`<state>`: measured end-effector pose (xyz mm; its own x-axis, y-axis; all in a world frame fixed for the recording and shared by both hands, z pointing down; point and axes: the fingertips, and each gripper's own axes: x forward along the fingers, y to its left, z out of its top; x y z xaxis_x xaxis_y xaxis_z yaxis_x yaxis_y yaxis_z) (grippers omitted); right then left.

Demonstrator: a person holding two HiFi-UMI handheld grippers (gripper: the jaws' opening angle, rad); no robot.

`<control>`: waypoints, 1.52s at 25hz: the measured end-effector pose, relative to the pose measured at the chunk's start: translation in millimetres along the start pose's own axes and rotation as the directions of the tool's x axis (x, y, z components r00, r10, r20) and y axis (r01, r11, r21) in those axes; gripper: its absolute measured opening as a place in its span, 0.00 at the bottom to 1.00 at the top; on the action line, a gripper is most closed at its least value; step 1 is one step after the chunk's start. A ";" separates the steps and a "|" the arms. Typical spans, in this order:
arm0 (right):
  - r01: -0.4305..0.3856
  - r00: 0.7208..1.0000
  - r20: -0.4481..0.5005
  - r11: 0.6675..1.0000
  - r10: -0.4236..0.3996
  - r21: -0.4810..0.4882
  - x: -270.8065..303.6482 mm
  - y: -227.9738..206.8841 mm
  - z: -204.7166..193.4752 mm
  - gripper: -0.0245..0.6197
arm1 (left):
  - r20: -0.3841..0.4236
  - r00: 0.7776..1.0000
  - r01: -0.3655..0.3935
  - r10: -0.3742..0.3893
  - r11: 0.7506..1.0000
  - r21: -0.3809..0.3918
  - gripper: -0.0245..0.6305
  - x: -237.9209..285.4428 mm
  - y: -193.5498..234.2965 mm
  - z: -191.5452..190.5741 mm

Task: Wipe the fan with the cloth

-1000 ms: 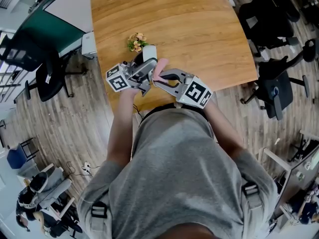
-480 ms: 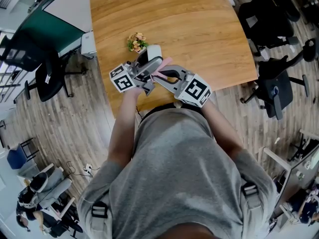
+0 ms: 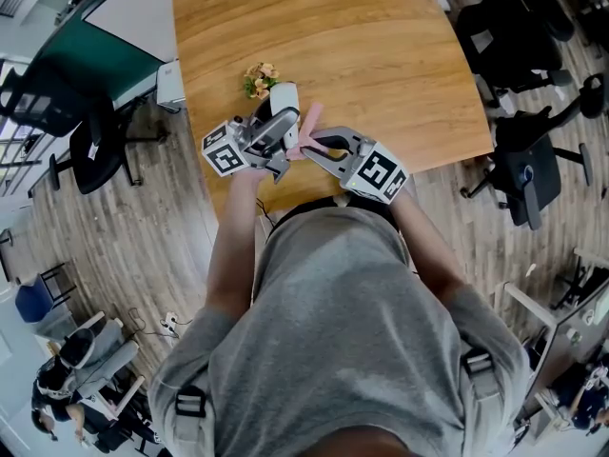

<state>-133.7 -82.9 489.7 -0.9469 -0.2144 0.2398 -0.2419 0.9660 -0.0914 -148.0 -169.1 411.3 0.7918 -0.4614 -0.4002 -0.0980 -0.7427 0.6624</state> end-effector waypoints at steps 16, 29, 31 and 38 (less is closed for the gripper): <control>0.088 0.996 0.001 0.994 -0.088 -0.064 -0.1 -22.1 14.7 0.09 | -0.031 0.995 0.097 -0.098 0.994 -0.042 0.62 2.5 -25.2 -19.9; -0.012 0.998 -0.062 0.997 0.007 -0.079 0.6 13.5 -1.1 0.09 | -0.018 0.999 0.043 -0.043 0.999 -0.002 0.62 -4.4 -14.4 -9.5; -0.040 0.998 -0.056 0.997 0.036 -0.067 -0.1 18.4 0.6 0.09 | -0.024 0.999 0.032 -0.032 0.999 0.006 0.62 -4.7 -11.3 -10.8; -0.059 0.998 -0.001 0.997 0.059 -0.048 2.6 24.8 13.0 0.09 | -0.092 0.995 -0.027 0.031 0.999 0.046 0.62 -9.2 -0.8 -28.8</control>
<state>-144.9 -61.4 475.5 -0.9591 -0.1570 0.2354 -0.1753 0.9828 -0.0588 -137.8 -150.3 432.7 0.8404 -0.4379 -0.3192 -0.1474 -0.7516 0.6430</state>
